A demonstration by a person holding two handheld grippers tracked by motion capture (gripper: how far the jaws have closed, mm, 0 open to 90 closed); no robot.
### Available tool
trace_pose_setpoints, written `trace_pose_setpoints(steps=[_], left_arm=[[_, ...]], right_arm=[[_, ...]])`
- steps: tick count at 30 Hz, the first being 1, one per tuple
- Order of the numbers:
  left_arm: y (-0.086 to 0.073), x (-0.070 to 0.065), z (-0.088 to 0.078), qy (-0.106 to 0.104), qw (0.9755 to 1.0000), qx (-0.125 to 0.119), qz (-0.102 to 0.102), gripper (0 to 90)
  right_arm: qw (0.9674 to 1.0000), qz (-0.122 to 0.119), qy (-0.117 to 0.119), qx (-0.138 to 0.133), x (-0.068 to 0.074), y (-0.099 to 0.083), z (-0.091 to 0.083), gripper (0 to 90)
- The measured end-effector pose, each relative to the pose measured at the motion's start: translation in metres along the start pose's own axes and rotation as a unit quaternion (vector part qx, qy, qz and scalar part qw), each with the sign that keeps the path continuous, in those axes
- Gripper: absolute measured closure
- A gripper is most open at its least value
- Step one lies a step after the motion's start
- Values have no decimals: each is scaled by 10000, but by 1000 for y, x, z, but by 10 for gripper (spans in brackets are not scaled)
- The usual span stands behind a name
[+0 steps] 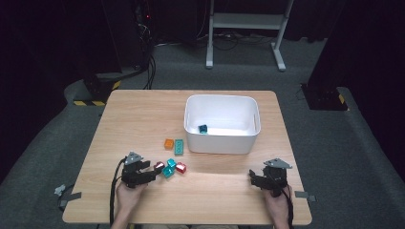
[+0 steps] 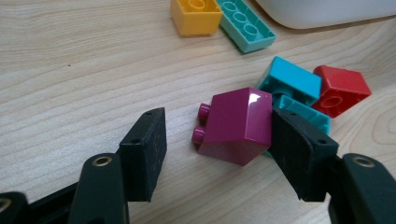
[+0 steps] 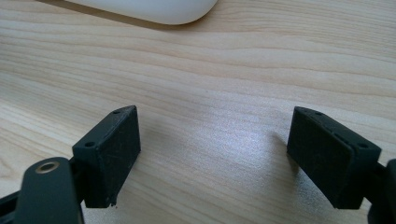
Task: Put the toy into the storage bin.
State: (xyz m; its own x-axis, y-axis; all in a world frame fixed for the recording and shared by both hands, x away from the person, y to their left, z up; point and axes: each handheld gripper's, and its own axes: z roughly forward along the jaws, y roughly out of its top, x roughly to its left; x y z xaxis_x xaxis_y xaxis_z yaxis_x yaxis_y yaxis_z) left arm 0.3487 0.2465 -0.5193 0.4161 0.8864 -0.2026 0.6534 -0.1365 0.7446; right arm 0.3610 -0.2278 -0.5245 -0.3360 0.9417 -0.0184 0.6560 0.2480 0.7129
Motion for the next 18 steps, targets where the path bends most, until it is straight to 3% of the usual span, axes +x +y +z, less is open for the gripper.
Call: trace_pose_setpoints(steps=[9,15,18], left_arm=[[0,4,6,133,9999,-12,-71,381],[1,3,9,343,9994,-59,-17,399],[1,-1,11,502,9987,-60,105,407]], right_arm=[[10000,-1,0,0,0,0,0,172],[10000,-2,0,-1,0,0,0,172],[10000,-3,-1,-1,0,0,0,172]])
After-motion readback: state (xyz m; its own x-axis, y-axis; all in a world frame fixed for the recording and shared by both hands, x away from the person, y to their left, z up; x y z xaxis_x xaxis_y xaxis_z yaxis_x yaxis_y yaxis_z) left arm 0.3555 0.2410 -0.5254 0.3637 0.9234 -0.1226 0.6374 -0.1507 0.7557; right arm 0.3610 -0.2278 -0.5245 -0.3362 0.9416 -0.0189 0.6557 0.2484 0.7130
